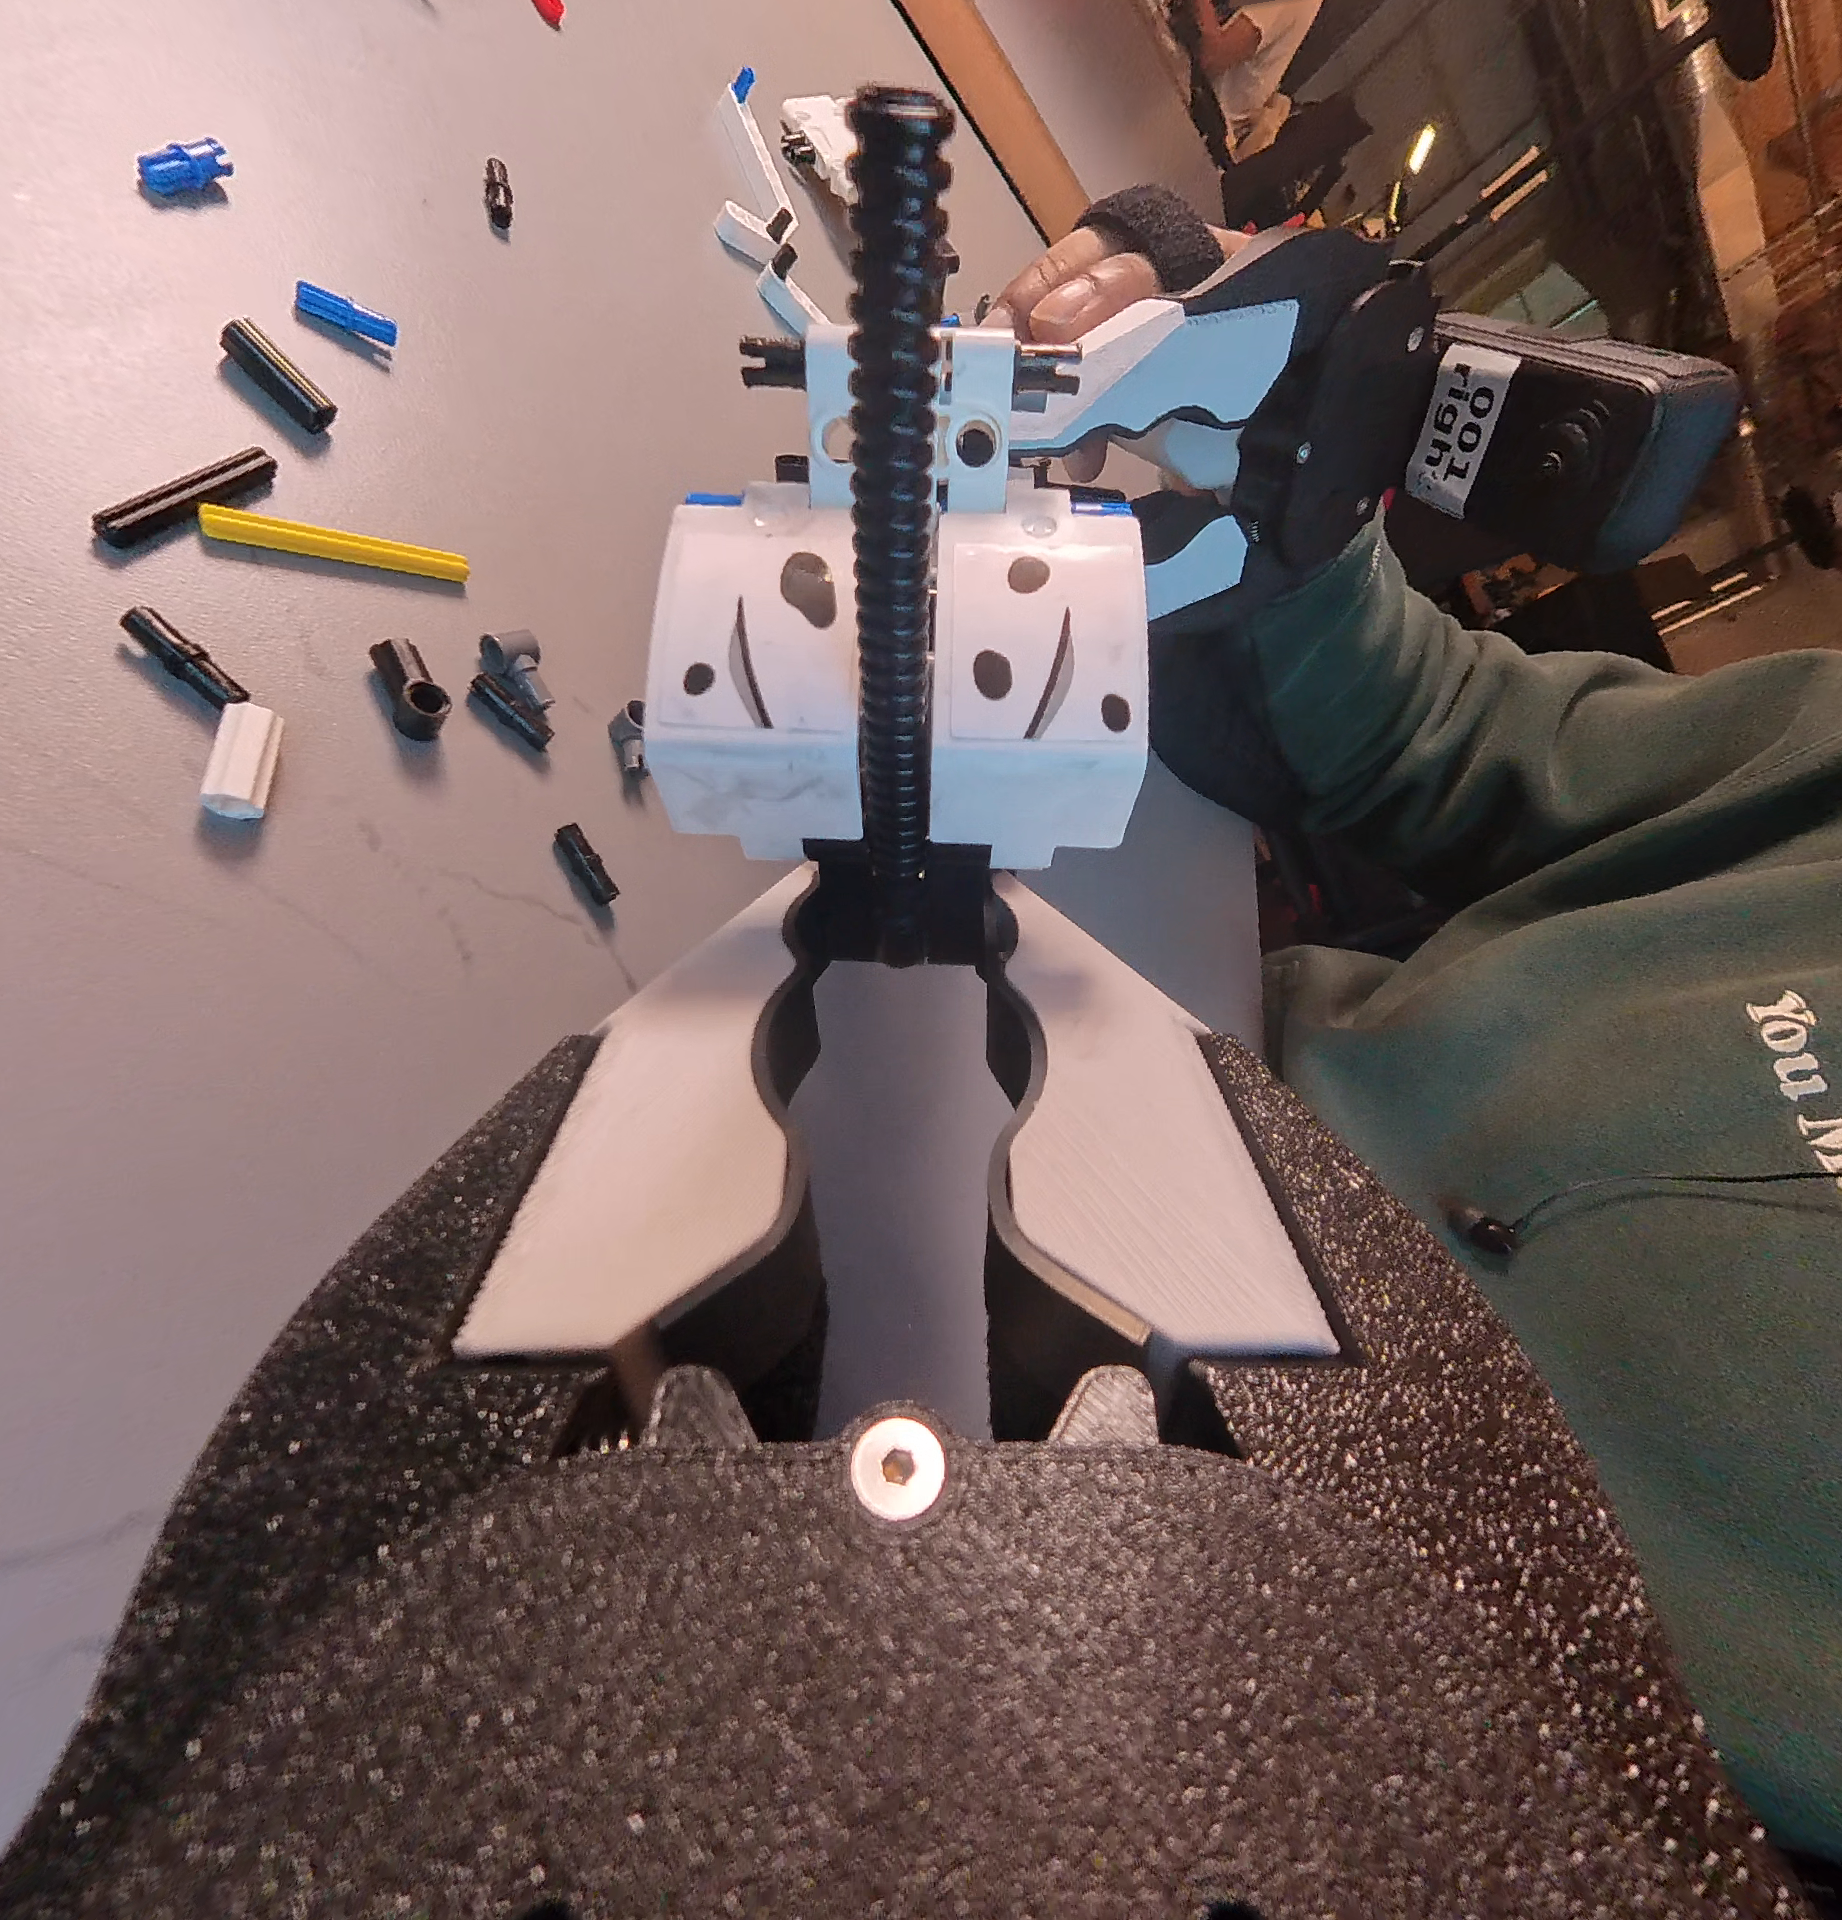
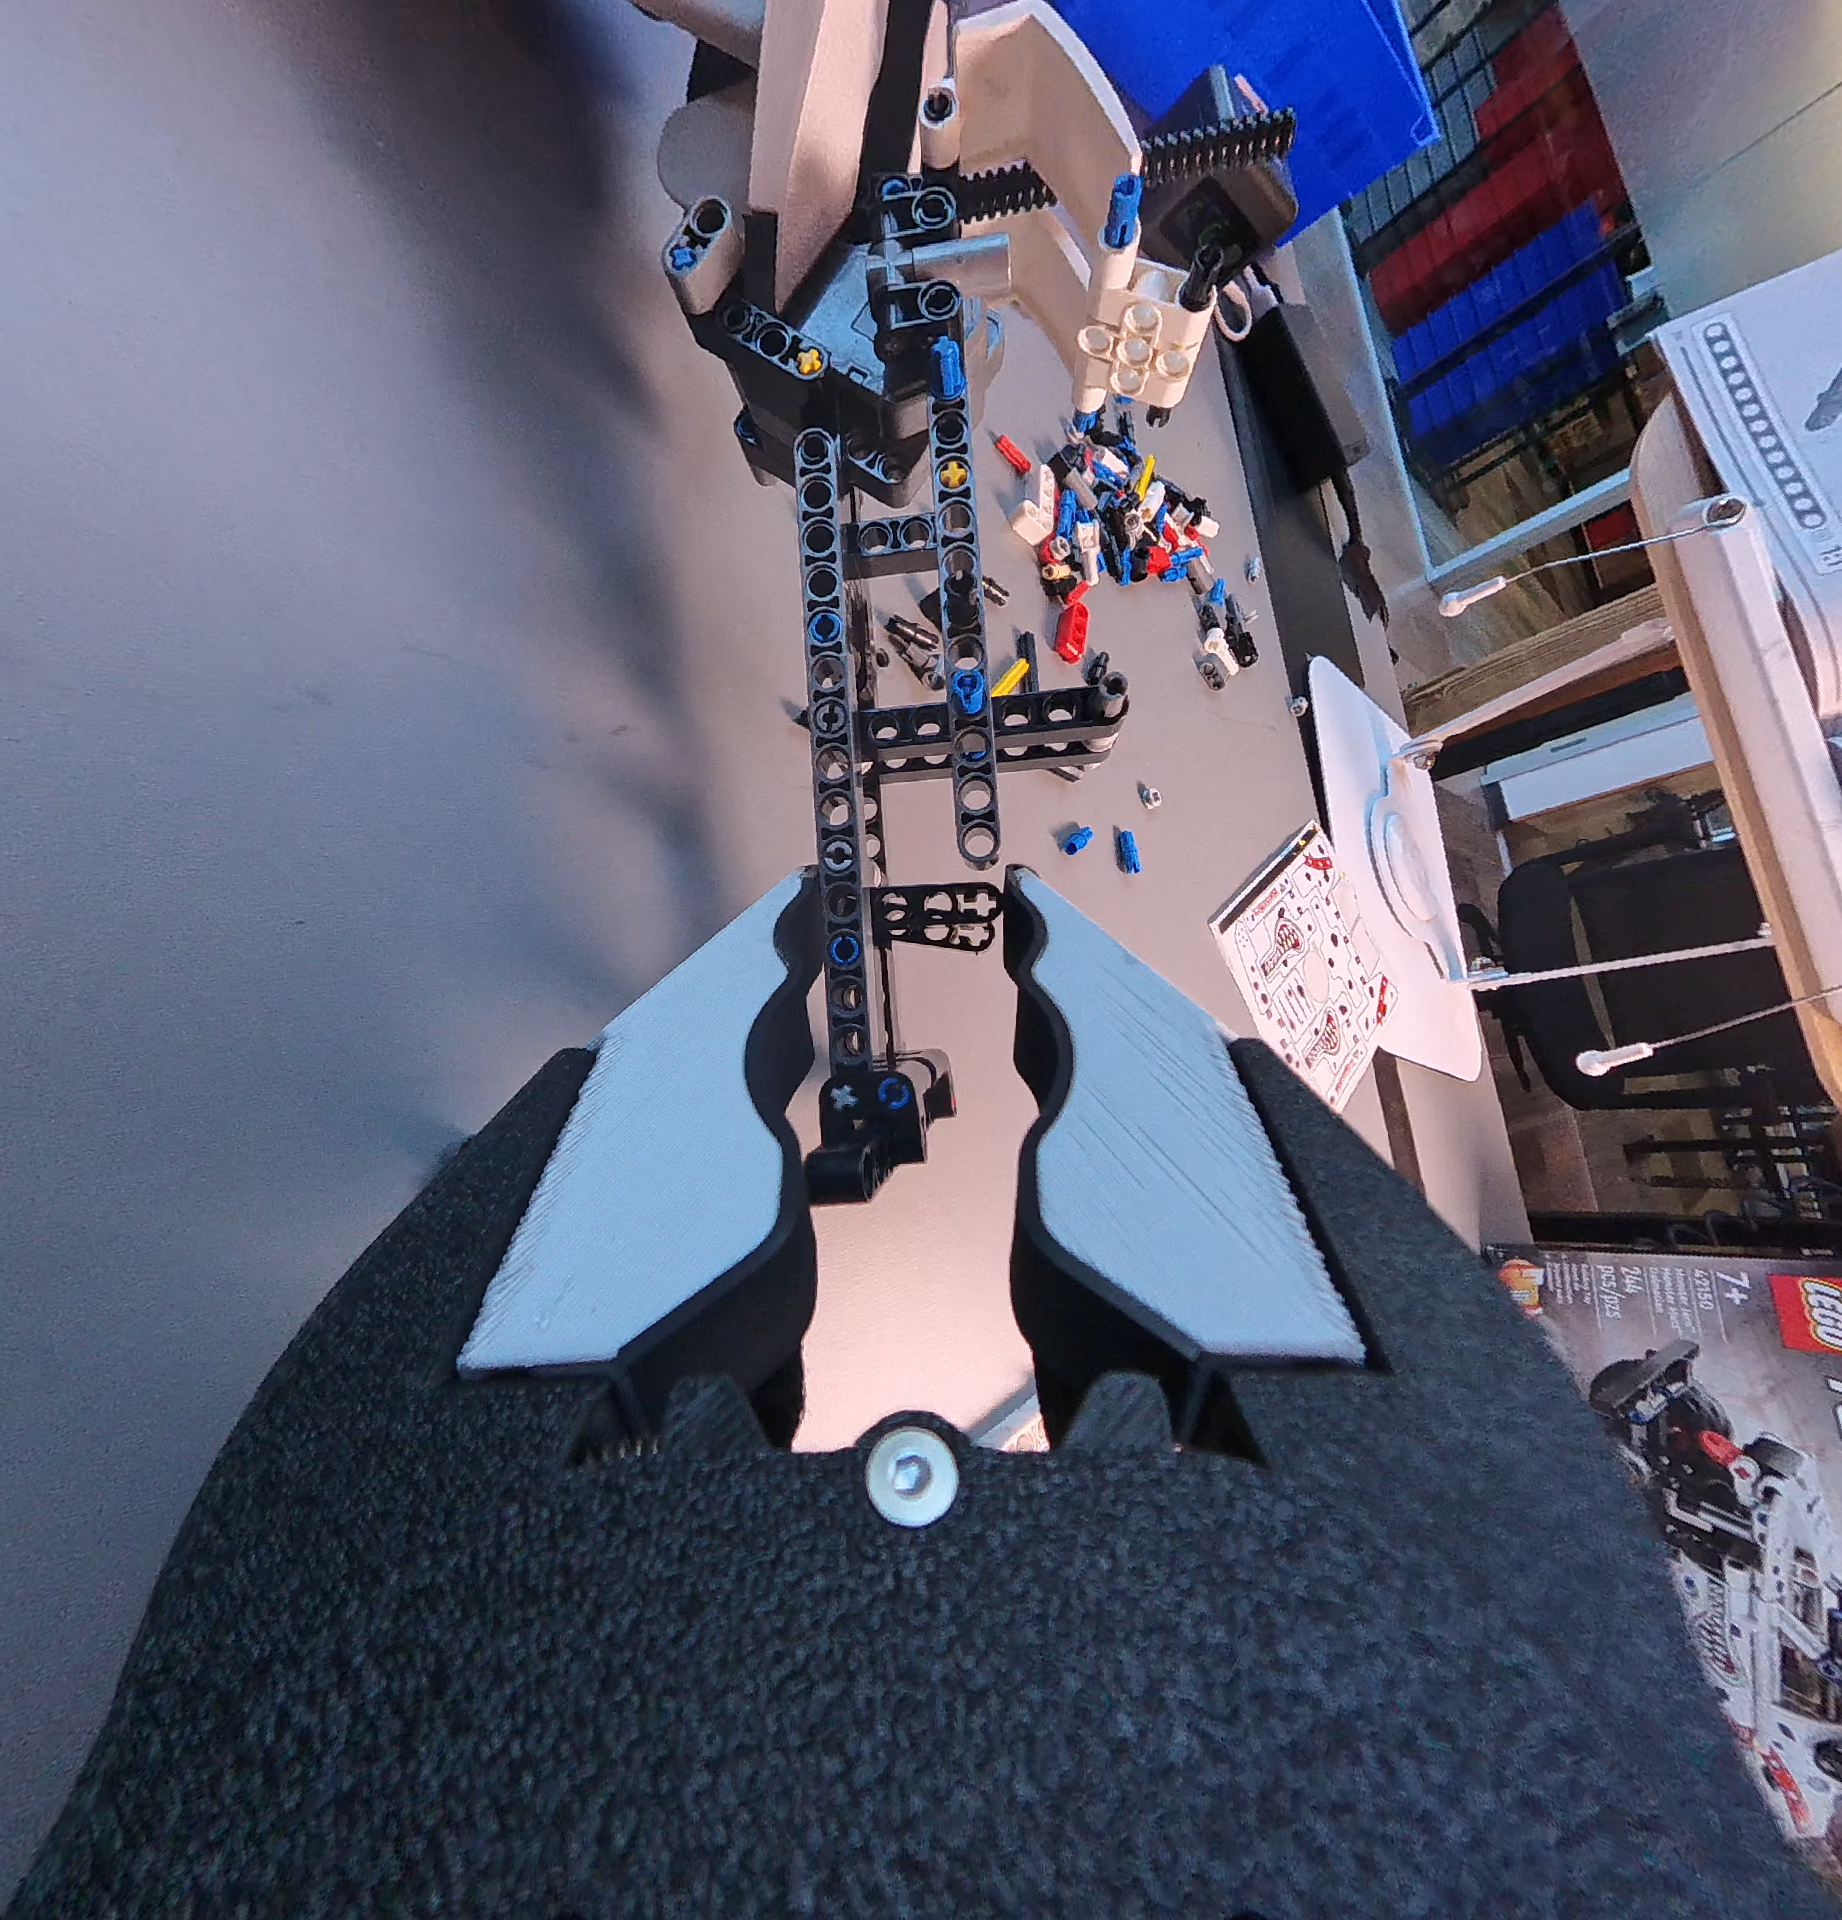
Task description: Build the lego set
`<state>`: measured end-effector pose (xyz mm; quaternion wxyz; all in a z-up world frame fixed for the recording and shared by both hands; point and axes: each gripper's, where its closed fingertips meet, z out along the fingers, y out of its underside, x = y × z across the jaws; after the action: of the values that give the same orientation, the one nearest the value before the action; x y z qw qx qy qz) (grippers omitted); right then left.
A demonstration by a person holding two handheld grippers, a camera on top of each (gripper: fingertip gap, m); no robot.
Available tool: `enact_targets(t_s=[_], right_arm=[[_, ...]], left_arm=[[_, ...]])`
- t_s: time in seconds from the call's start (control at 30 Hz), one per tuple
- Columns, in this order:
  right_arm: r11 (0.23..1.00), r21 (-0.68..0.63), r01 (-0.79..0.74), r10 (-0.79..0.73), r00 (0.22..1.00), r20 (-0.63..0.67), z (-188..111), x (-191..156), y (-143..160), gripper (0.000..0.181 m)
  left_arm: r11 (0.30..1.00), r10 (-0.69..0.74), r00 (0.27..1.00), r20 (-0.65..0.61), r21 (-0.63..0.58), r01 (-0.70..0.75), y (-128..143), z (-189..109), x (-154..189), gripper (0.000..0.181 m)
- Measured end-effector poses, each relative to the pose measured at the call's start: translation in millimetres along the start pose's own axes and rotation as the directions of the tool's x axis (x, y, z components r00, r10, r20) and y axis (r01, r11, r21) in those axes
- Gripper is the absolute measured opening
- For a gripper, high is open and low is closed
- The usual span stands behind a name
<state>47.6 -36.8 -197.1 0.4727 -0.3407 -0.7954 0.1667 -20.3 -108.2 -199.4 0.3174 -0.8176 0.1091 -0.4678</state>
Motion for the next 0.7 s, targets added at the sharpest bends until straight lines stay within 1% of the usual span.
enact_targets(t_s=[0.2,0.3,0.37,0.5,0.63,0.7], right_arm=[[1.000,-0.005,0.006,-0.006,1.000,-0.006,-0.3,-0.9,0.1,0.034],[1.000,-0.010,0.008,-0.008,1.000,0.000,-1.1,-2.6,-0.8,0.035],[1.000,0.011,-0.008,0.008,1.000,0.017,-3.0,-5.6,-7.1,0.037],[0.997,0.036,-0.068,0.065,0.995,0.082,-4.4,-14.9,-15.1,0.040],[0.991,0.053,-0.121,0.113,0.983,0.143,-5.6,-23.0,-17.4,0.031],[0.989,0.051,-0.137,0.128,0.979,0.158,-6.4,-24.5,-17.1,0.028]], left_arm=[[1.000,0.019,1.000,0.013,0.000,-0.019,0.5,0.3,0.1,0.027],[0.998,0.063,0.997,0.033,-0.004,-0.063,0.4,0.6,1.2,0.027],[0.992,0.129,0.990,0.064,-0.017,-0.128,0.8,1.3,2.2,0.027],[0.956,0.292,0.943,0.158,-0.065,-0.286,1.6,3.0,0.5,0.027],[0.894,0.447,0.868,0.215,-0.129,-0.428,5.6,4.5,-2.2,0.027],[0.883,0.470,0.853,0.227,-0.140,-0.449,6.5,5.5,-2.1,0.027]])
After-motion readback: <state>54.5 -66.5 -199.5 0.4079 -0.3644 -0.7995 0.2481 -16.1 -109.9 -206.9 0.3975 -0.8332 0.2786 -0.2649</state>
